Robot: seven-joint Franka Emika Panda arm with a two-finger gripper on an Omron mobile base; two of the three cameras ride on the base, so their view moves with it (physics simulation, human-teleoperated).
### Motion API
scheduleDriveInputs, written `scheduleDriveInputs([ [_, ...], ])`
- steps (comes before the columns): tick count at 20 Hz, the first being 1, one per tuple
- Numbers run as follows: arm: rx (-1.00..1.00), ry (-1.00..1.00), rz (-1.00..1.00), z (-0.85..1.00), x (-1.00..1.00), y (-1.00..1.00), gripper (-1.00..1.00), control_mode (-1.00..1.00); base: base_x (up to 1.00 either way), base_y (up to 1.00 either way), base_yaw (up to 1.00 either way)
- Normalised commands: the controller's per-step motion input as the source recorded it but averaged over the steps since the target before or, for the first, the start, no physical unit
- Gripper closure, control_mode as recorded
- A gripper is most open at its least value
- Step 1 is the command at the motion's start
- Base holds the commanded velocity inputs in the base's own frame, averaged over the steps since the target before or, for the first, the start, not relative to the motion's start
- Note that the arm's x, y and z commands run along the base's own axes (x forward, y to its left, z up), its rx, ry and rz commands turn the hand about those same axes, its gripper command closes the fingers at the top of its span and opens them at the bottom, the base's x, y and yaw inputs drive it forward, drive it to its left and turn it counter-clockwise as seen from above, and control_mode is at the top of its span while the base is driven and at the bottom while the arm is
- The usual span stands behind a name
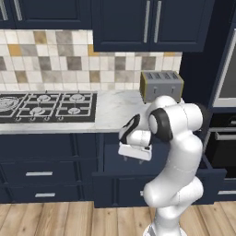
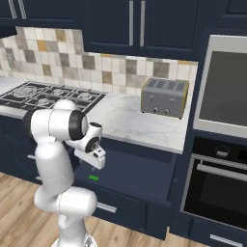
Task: Restock the sink supplies by placing the sponge and soap dispenser on the counter and next to the sink. Make sure the soap dispenser is upright.
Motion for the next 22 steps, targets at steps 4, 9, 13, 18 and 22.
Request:
scheduleDriveInputs([
  [4, 0.00, 0.01, 0.00, -0.21, 0.22, 0.00, -1.00, -1.00, 0.00, 0.00, 0.00],
  [9, -0.05, 0.03, 0.00, -0.25, 0.22, 0.10, -1.00, -1.00, 0.00, 0.00, 0.00],
  [13, -0.07, -0.08, 0.00, -0.23, 0.04, 0.00, -1.00, -1.00, 0.00, 0.00, 0.00],
  [18, -0.15, -0.10, 0.00, -0.27, 0.00, 0.01, -1.00, -1.00, 0.00, 0.00, 0.00],
  [22, -0.10, -0.02, 0.00, -0.42, 0.00, 0.01, -1.00, -1.00, 0.00, 0.00, 0.00],
])
